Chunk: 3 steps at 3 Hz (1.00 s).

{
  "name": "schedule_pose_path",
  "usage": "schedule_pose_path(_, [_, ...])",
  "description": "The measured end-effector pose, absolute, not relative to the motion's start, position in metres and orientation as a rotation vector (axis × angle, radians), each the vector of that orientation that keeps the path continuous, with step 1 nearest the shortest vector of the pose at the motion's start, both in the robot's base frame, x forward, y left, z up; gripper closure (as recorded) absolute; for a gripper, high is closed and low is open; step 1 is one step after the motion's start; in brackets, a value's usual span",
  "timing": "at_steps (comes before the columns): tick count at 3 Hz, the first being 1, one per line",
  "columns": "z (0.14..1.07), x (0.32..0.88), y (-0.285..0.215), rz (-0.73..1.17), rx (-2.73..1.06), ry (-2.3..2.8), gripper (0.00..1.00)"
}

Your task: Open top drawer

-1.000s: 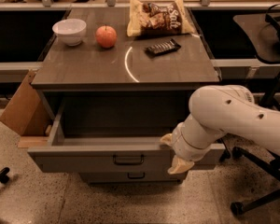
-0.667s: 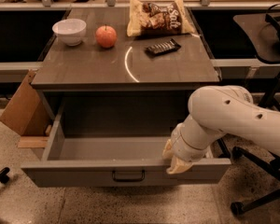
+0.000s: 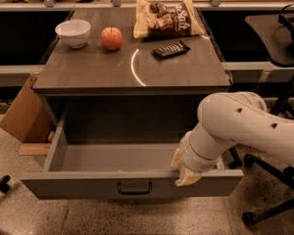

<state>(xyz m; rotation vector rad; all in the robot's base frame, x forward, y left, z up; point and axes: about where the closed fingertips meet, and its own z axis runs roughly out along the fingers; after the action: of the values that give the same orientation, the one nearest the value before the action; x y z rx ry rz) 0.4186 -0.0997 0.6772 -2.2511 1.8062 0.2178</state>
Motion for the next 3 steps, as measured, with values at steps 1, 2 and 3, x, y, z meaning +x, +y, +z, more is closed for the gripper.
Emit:
schedule_pose_path(1, [0.678,0.418,-0.100,0.215,-2.253,1.805,0.31])
schedule_pose_path(2, [0.681,0.419,-0.103,0.220,-2.246,1.790,0.08])
schedule_pose_path(3, [0.698,0.428,-0.122,0.204,-2.212,1.785,0.00])
